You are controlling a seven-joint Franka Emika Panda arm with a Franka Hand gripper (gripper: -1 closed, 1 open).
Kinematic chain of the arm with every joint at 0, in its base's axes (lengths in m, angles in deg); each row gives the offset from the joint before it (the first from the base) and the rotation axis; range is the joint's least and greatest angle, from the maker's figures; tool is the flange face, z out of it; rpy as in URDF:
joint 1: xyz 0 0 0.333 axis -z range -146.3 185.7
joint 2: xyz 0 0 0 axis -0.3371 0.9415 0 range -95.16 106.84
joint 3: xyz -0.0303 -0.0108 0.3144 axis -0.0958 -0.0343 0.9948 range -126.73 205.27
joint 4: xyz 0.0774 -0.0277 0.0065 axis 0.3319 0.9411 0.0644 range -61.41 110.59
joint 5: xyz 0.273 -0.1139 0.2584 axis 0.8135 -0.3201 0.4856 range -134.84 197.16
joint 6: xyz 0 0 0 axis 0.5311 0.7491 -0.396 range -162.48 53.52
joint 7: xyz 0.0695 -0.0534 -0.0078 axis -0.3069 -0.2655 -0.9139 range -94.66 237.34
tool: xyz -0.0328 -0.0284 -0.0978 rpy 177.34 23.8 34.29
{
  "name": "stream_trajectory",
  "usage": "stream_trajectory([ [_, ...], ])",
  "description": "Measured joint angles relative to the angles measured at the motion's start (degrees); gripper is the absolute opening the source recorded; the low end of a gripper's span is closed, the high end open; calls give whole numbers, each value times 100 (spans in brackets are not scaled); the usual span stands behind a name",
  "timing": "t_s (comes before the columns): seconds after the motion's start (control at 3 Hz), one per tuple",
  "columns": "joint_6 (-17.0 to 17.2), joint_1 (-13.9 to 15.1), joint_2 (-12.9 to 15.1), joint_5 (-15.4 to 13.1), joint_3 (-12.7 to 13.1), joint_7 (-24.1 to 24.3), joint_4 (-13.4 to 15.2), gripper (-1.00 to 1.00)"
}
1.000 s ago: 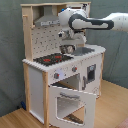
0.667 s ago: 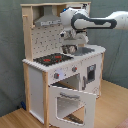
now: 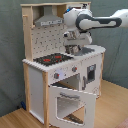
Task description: Play with the kitchen
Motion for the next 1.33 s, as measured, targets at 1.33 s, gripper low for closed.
stream_trajectory([
  [1.33,-960,-315,1610,-1266,54,884,2014,-100],
])
